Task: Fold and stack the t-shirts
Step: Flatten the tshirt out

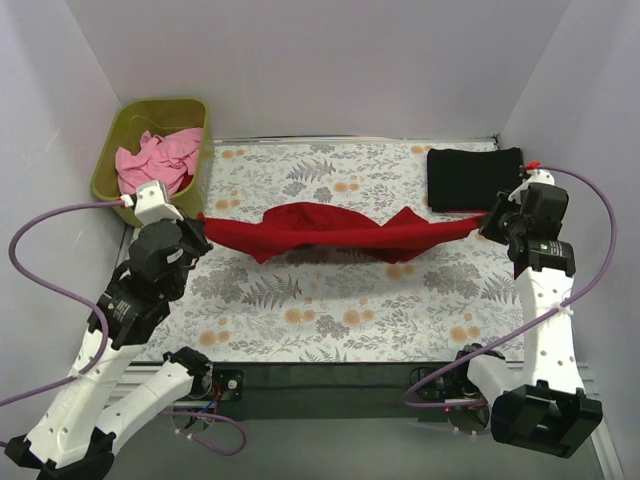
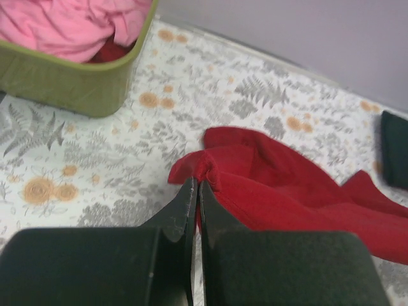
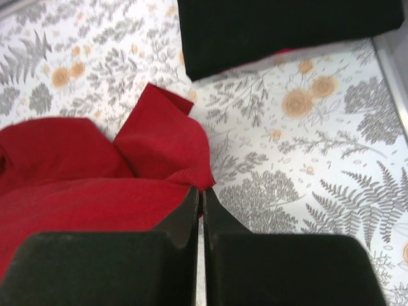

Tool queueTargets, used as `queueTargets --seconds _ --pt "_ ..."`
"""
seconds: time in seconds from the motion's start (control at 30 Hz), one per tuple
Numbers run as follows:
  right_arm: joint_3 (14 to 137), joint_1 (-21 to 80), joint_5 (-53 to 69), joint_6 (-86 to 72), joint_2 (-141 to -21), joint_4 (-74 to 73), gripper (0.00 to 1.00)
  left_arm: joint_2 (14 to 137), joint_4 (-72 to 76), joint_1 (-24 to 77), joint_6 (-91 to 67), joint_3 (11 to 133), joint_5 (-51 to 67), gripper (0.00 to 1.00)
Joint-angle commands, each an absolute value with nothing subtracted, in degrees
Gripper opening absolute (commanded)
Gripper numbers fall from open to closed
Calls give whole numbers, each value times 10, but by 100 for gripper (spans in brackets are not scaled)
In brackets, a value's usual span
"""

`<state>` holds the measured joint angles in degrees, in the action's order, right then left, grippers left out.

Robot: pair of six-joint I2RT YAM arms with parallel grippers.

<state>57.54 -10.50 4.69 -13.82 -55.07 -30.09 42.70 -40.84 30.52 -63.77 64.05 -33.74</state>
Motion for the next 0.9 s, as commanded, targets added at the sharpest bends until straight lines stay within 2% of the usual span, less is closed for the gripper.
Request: queueTargets --seconds 0.0,0.2,0.47,0.7,0.73,0.83,0.87 --pt "570 -106 71 -116 -587 -346 1 423 -460 302 -665 590 -338 0" --pt "594 -86 73 -84 -717 -359 1 475 -377 302 -655 515 -290 0" --pt "694 15 24 -112 -945 -317 1 617 -237 294 -582 474 -307 0" --pt "813 26 4 -124 -1077 -305 19 654 -176 244 -576 443 -295 0" --pt "801 12 -19 -127 -1055 -288 28 652 -172 222 -580 433 -281 0" --pt "755 -19 -4 -142 -1011 -266 36 643 -167 216 -583 424 -277 0" --pt "708 -41 37 -150 -972 -243 42 641 -166 215 -586 420 -275 0"
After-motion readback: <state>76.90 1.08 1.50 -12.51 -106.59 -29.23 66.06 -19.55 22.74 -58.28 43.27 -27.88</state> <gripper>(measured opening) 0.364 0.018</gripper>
